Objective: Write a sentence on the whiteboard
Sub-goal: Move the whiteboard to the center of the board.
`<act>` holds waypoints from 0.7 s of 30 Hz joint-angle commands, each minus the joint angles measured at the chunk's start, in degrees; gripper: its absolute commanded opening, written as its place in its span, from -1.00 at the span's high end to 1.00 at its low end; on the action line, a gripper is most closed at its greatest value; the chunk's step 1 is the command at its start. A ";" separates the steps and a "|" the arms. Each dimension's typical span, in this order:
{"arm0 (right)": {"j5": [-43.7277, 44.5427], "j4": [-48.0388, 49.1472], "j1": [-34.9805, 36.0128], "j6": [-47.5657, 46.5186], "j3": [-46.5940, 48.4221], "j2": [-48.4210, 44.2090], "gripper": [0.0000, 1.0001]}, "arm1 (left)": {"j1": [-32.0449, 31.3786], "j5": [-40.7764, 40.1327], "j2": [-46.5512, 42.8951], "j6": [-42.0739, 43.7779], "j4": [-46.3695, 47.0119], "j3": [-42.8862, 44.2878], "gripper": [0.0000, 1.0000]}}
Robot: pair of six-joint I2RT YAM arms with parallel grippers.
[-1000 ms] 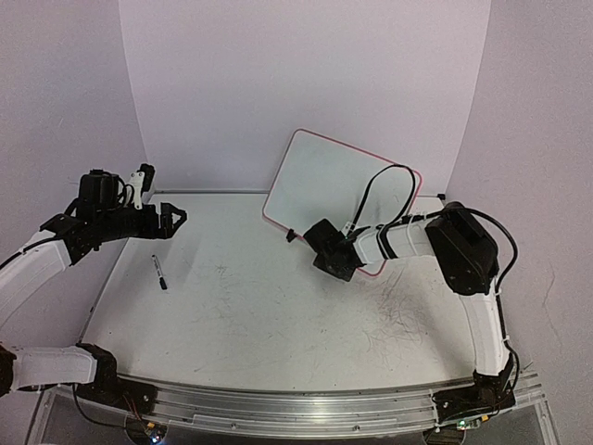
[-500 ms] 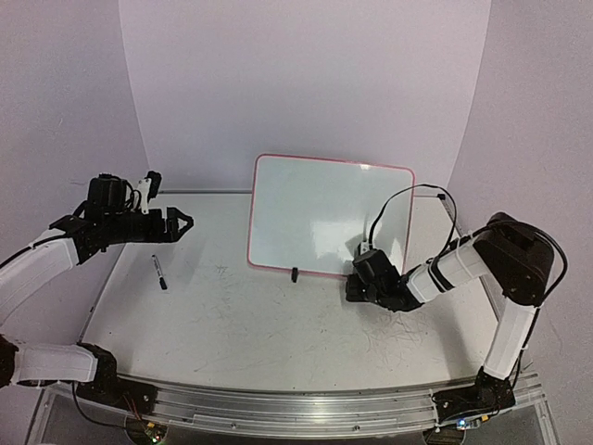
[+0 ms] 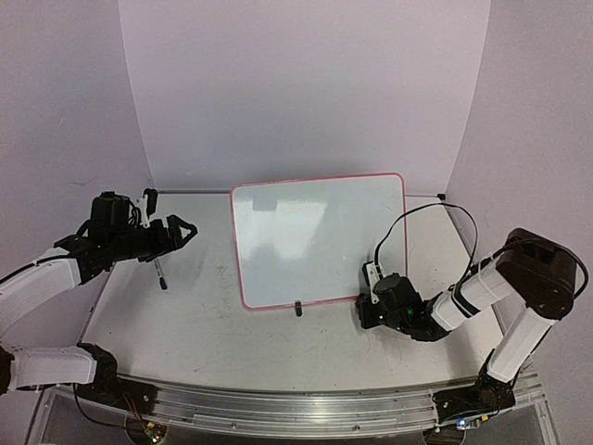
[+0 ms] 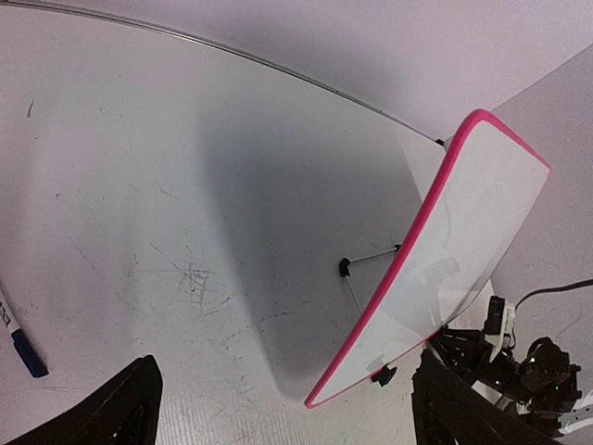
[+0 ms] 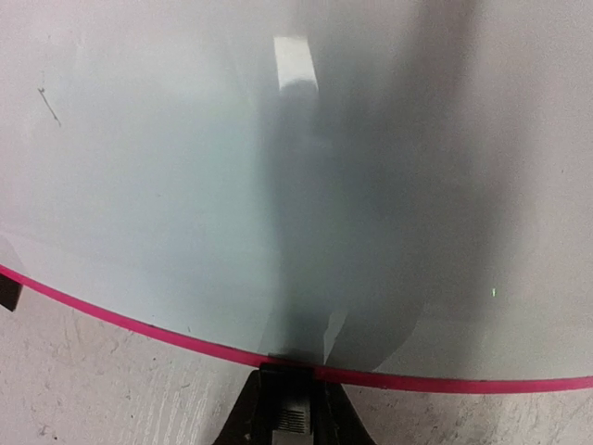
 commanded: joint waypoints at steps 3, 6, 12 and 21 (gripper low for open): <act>-1.61 5.53 3.56 -1.97 -2.18 -0.91 1.00 | 0.00 -5.69 1.10 -5.61 -0.48 1.78 -0.91; -0.75 8.00 3.56 -1.03 -4.14 -1.92 0.90 | -0.06 -0.90 3.14 -6.82 -0.10 2.21 -0.90; 0.72 4.57 3.56 3.01 -4.60 -6.99 -0.03 | -2.28 0.49 3.31 -11.30 3.45 -0.34 -0.55; -1.19 -5.19 3.64 8.44 -6.09 -21.35 -0.97 | -13.07 -22.43 10.77 -13.70 -2.33 3.66 -0.38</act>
